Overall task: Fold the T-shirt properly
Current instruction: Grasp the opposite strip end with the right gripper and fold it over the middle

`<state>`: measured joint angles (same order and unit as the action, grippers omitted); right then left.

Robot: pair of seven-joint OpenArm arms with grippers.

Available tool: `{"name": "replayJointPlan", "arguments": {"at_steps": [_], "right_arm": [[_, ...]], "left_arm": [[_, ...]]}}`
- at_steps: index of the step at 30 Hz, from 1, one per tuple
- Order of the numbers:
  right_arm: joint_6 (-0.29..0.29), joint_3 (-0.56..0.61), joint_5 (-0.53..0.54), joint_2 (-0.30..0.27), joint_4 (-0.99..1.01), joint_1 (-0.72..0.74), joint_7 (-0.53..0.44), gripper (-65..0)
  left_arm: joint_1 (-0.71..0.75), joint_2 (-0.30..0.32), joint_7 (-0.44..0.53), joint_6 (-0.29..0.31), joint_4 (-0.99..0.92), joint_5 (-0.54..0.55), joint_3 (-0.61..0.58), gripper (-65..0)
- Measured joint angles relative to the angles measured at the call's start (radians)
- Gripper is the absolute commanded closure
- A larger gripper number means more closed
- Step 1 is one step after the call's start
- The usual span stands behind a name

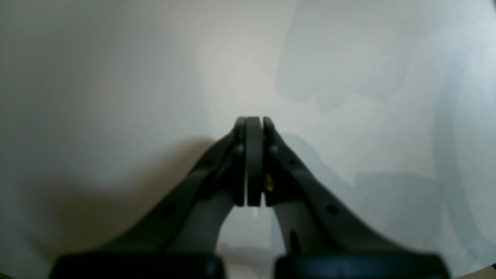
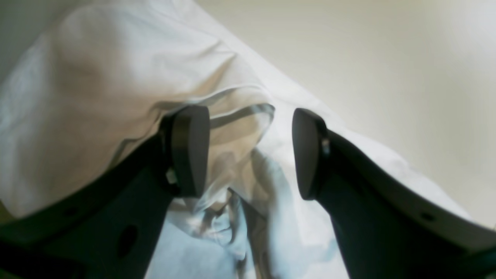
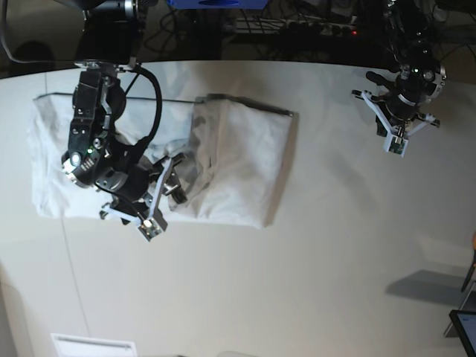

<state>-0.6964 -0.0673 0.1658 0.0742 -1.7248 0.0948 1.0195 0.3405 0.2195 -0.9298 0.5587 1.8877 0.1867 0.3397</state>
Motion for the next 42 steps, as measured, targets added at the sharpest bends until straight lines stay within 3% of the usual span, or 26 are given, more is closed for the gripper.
{"name": "replayJointPlan", "arguments": {"at_steps": [6, 33, 42], "right_arm": [[0.000, 0.075, -0.002, 0.013, 0.006, -0.002, 0.002, -33.1], [0.000, 0.067, -0.009, 0.014, 0.124, 0.027, -0.042, -32.9], [0.042, 0.054, -0.008, -0.040, 0.093, 0.056, -0.049, -33.1]], "left_arm": [[-0.002, 0.000, 0.000, 0.000, 0.000, 0.000, 0.000, 0.0], [0.001, 0.000, 0.000, 0.000, -0.001, -0.003, 0.000, 0.0], [0.000, 0.000, 0.000, 0.000, -0.001, -0.003, 0.001, 0.0]]}}
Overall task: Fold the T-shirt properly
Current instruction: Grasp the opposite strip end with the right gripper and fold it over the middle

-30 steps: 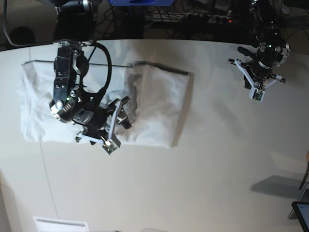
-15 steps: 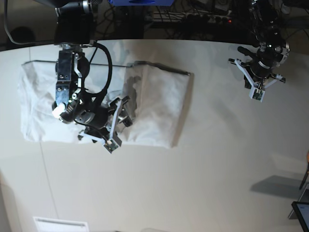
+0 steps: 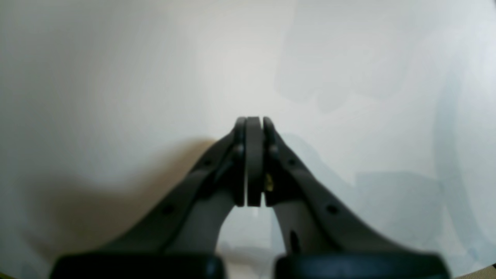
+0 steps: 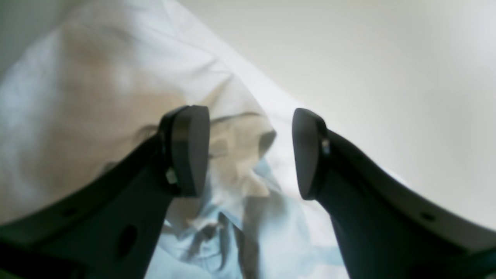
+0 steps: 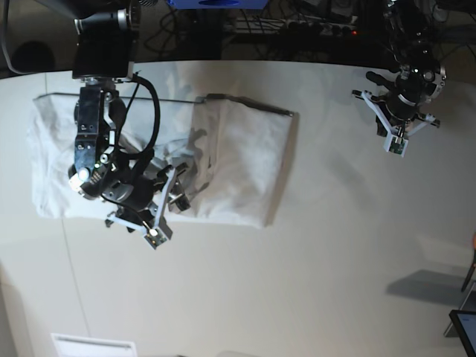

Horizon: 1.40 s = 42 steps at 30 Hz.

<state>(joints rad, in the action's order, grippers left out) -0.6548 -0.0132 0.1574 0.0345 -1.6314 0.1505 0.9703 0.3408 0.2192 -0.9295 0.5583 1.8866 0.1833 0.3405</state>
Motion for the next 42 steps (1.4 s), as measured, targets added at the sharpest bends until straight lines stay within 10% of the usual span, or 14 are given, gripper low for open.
{"name": "replayJointPlan", "arguments": {"at_steps": [42], "right_arm": [[-0.003, -0.124, 0.377, 0.012, 0.212, 0.024, 0.089, -29.5]], "left_arm": [[-0.008, 0.000, 0.000, 0.000, -0.074, 0.000, 0.005, 0.0]]}}
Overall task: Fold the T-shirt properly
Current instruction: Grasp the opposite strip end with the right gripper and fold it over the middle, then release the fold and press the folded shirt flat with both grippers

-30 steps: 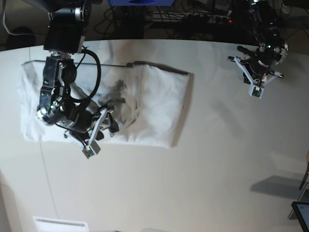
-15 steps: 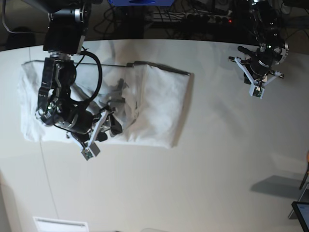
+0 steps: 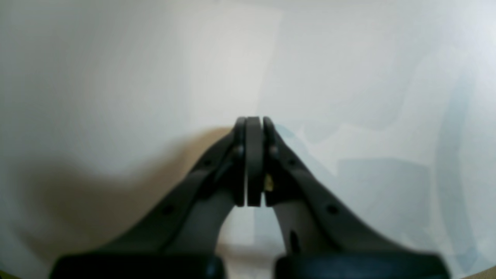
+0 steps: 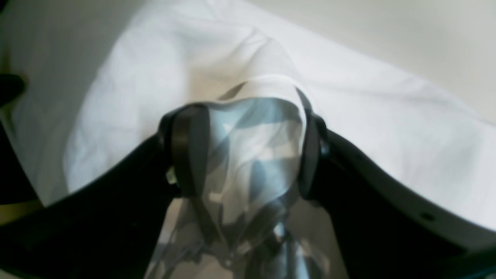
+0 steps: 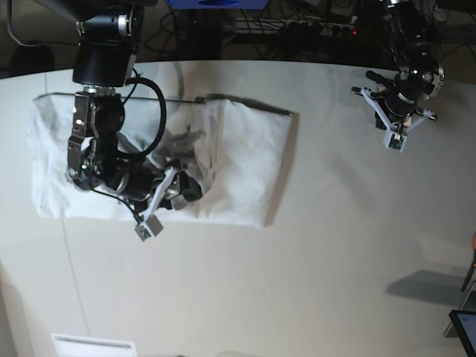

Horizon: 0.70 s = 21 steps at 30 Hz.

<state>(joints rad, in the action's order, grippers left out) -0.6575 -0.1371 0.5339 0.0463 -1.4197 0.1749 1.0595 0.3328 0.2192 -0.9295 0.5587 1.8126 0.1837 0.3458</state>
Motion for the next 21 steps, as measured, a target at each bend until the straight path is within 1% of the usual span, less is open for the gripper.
{"name": "replayJointPlan", "arguments": {"at_steps": [1, 2, 4, 5, 6, 8, 14, 21], "right_arm": [[0.001, 0.000, 0.010, -0.002, 0.000, 0.000, -0.014, -25.4], [0.001, 0.000, 0.024, -0.004, 0.000, 0.000, -0.016, -19.4], [0.001, 0.000, 0.021, -0.004, 0.003, 0.007, -0.010, -5.1], [0.001, 0.000, 0.021, -0.004, 0.003, 0.010, -0.010, -0.4], [0.001, 0.000, 0.021, -0.004, 0.003, 0.012, -0.011, 0.0], [0.001, 0.000, 0.021, -0.004, 0.003, 0.014, -0.011, -1.5], [0.001, 0.002, 0.017, -0.005, 0.003, 0.033, -0.006, -0.3], [0.003, 0.012, 0.020, -0.035, 0.013, 0.074, -0.010, -0.3]], "left_arm": [[0.000, 0.000, 0.000, 0.000, 0.000, 0.000, 0.000, 0.0], [0.000, 0.001, 0.000, 0.000, 0.000, 0.000, 0.002, 0.0], [0.000, 0.001, 0.000, 0.000, 0.000, 0.000, 0.002, 0.0], [0.000, 0.000, 0.000, 0.000, 0.000, 0.000, 0.002, 0.0], [0.000, 0.000, 0.000, 0.000, 0.000, 0.000, 0.002, 0.0], [0.000, 0.000, 0.000, 0.000, 0.000, 0.000, 0.002, 0.0], [0.000, 0.000, 0.000, 0.000, 0.000, 0.000, 0.002, 0.0], [0.000, 0.000, 0.000, 0.000, 0.000, 0.000, 0.002, 0.0]]}}
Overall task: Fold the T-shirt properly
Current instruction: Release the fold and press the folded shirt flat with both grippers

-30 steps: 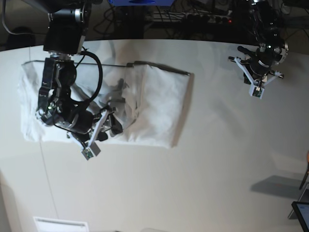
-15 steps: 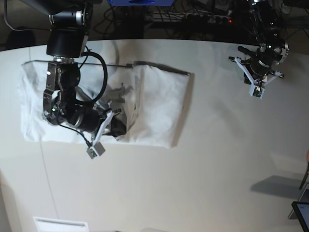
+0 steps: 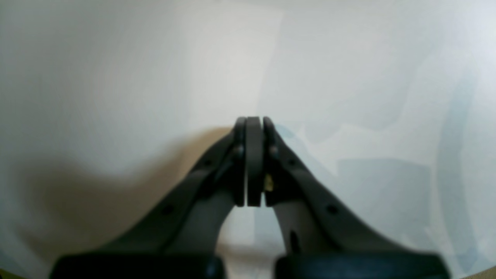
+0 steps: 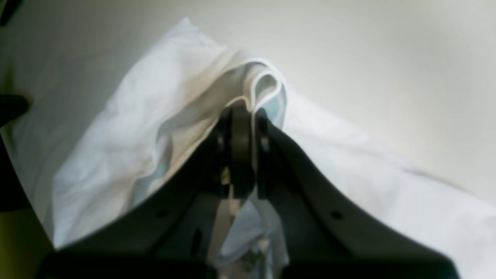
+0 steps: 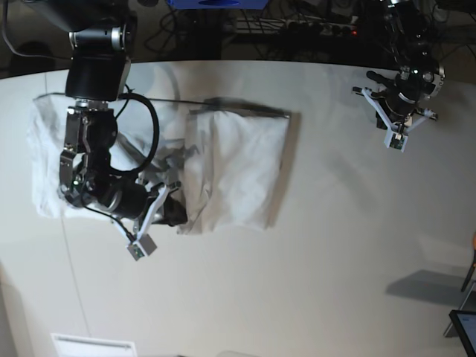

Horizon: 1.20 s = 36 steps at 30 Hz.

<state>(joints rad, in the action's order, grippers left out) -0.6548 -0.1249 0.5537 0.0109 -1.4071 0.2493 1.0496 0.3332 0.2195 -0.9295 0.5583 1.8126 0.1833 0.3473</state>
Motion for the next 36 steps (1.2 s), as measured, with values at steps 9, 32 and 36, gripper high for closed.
{"name": "replayJointPlan", "arguments": {"at_steps": [9, 32, 36], "right_arm": [[0.000, -0.007, -0.002, -0.022, 0.121, -0.008, -0.013, -0.3], [0.145, 0.000, 0.000, -0.153, -0.267, -0.143, -0.149, -28.4], [0.140, 0.008, -0.001, -0.187, -0.406, -0.277, -0.182, -23.2]], "left_arm": [[0.000, 0.002, 0.000, 0.000, 0.000, 0.000, 0.000, 0.0], [-0.031, -0.005, 0.043, 0.003, 0.165, -0.003, -0.159, 0.0], [-0.095, -0.078, 0.143, 0.008, 0.140, 0.003, -0.237, 0.0]]}}
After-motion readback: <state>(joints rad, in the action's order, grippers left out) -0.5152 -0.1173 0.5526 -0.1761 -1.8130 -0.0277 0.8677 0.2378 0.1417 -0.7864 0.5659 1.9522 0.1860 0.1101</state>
